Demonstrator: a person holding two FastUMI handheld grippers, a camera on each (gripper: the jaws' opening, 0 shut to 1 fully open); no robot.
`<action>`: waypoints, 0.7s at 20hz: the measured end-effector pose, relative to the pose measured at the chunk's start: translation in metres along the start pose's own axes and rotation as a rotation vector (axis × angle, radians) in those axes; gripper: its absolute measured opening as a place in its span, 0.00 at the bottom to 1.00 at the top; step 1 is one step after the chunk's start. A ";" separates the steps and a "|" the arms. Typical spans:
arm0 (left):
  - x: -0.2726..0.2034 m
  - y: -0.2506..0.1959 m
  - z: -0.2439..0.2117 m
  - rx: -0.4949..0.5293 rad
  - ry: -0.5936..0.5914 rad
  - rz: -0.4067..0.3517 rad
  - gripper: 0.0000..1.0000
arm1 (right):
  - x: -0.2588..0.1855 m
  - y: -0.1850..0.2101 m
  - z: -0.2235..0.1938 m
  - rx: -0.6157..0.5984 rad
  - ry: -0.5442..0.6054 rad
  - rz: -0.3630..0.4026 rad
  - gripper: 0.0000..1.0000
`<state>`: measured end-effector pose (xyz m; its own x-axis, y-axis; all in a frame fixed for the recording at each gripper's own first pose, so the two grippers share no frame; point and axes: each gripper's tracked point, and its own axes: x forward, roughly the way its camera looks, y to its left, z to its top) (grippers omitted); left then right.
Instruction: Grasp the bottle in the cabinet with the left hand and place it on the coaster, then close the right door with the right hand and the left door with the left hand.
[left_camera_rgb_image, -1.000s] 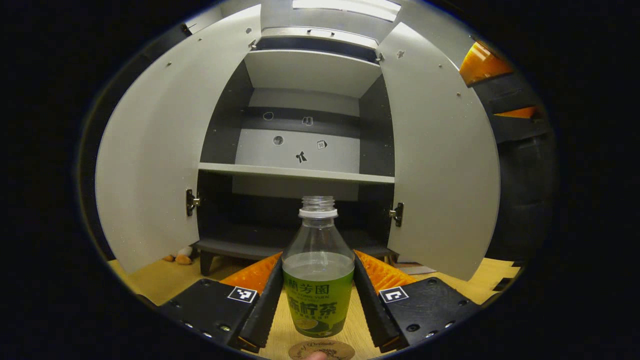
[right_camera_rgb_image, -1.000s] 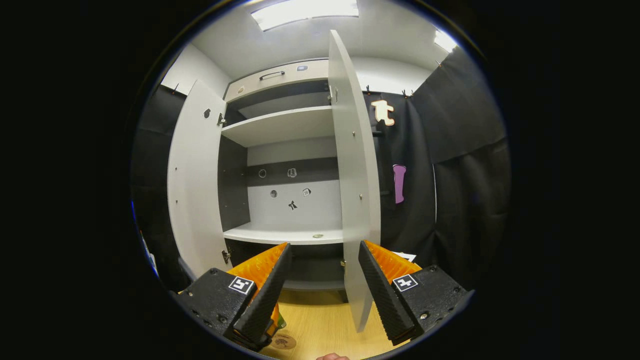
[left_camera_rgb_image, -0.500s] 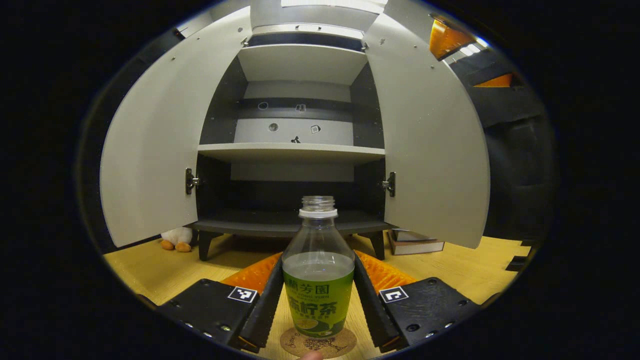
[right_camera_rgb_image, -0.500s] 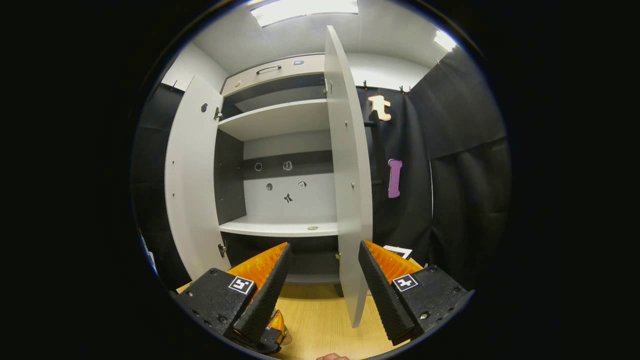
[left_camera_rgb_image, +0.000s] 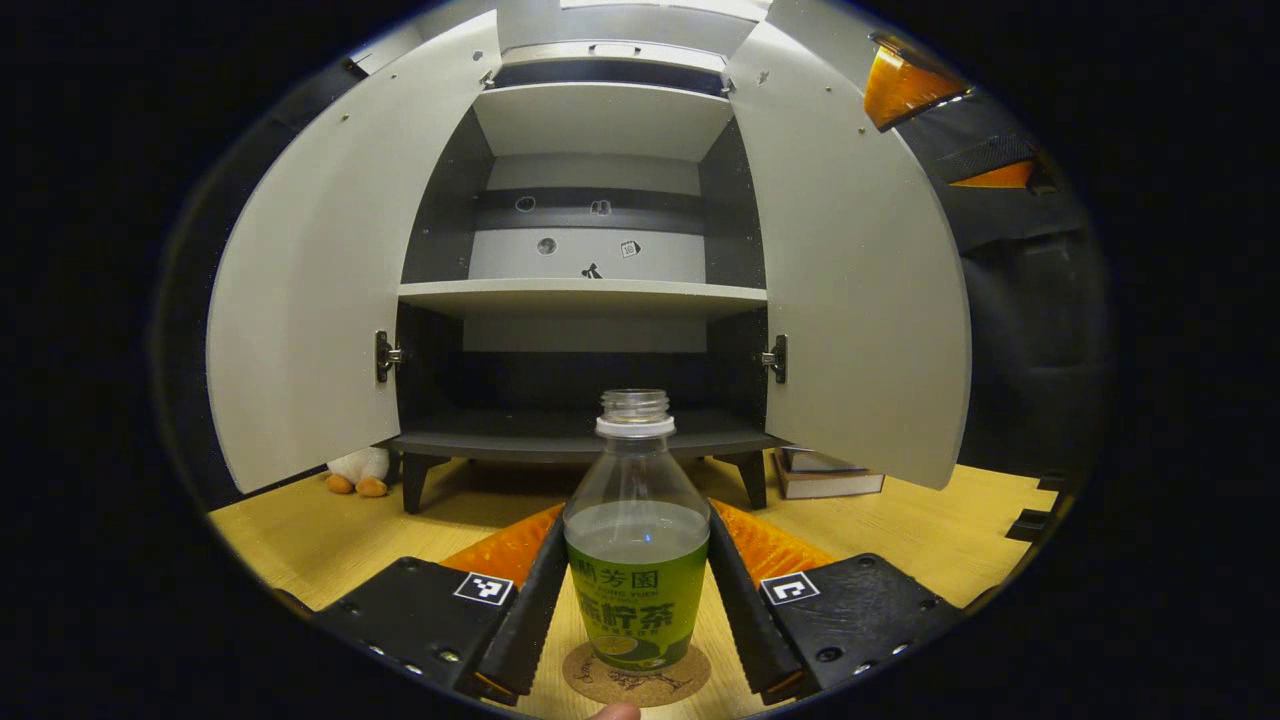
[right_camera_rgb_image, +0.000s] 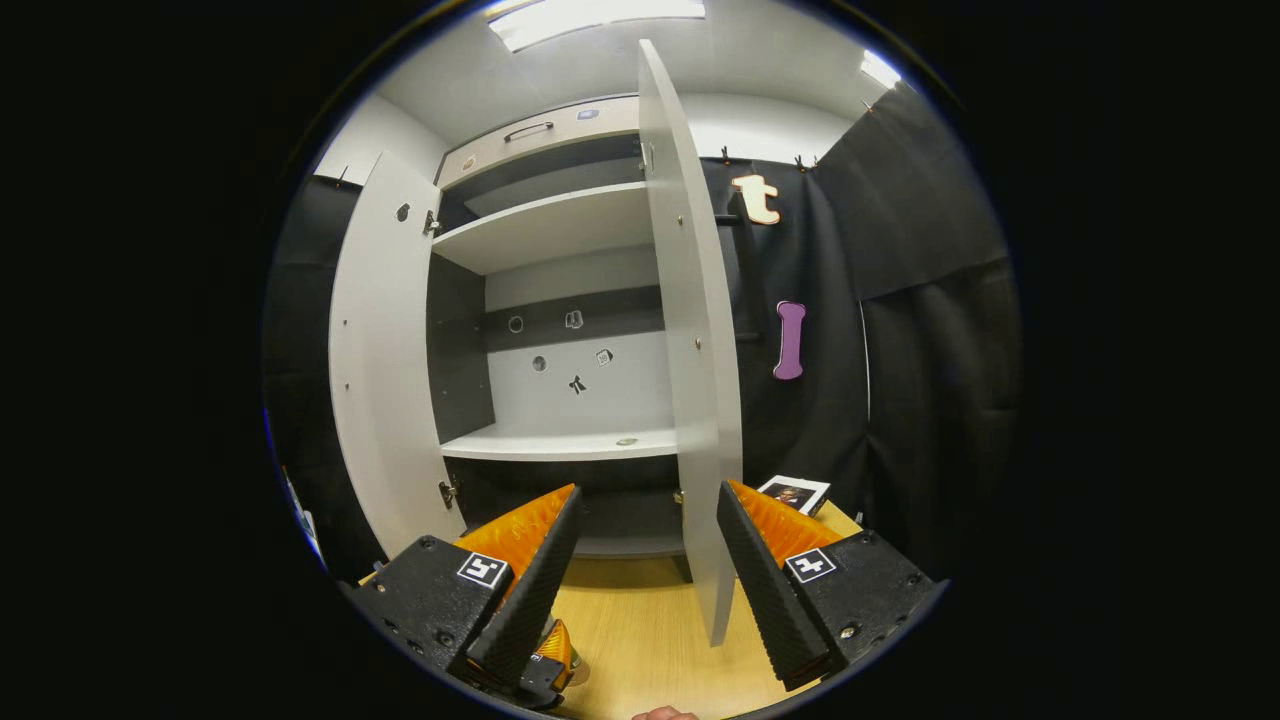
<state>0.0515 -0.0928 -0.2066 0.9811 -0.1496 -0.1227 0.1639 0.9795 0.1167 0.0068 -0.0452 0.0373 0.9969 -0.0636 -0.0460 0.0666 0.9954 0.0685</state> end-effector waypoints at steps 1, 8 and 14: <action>0.001 0.001 -0.001 0.001 0.004 -0.002 0.75 | 0.000 -0.001 0.001 -0.001 -0.003 0.000 0.83; 0.001 0.002 -0.002 -0.041 0.037 -0.029 0.90 | -0.003 -0.001 -0.002 -0.018 -0.001 0.001 0.83; -0.012 0.001 0.040 -0.060 -0.007 -0.087 0.94 | -0.001 0.004 -0.006 -0.008 0.002 0.017 0.83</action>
<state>0.0440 -0.0959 -0.1653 0.9642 -0.2349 -0.1231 0.2420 0.9691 0.0467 0.0060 -0.0407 0.0315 0.9978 -0.0467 -0.0469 0.0495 0.9969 0.0611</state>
